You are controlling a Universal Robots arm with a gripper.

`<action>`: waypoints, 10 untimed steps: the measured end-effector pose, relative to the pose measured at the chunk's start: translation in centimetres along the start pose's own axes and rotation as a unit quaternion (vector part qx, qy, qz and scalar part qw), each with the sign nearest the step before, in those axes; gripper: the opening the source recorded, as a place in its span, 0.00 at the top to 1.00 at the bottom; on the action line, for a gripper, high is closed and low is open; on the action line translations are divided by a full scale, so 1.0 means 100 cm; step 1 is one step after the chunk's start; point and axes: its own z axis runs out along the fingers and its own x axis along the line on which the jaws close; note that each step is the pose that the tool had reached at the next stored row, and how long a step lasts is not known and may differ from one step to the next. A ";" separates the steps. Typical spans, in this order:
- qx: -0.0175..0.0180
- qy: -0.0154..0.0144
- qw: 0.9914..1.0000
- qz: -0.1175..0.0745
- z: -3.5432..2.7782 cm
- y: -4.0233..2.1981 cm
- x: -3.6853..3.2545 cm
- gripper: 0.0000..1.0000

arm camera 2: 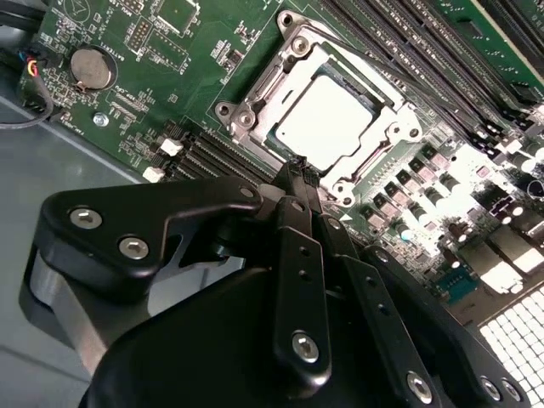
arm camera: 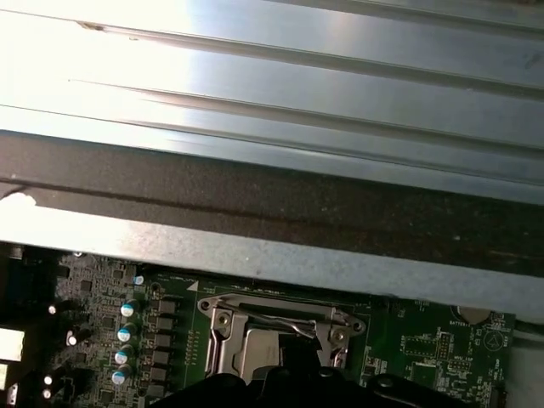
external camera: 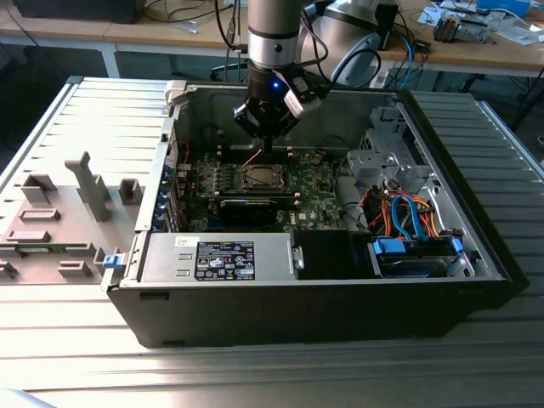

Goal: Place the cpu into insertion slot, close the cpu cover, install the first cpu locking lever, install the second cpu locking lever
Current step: 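Install the first cpu locking lever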

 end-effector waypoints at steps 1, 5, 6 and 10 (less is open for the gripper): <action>0.000 0.000 1.000 0.000 -0.0003 0.0000 0.0000 0.89; 0.000 0.000 1.000 0.000 -0.0006 0.0000 0.0000 0.89; 0.000 0.000 1.000 0.000 -0.0006 0.0000 0.0000 0.89; 0.000 0.000 1.000 0.000 -0.0006 -0.0014 0.0002 0.89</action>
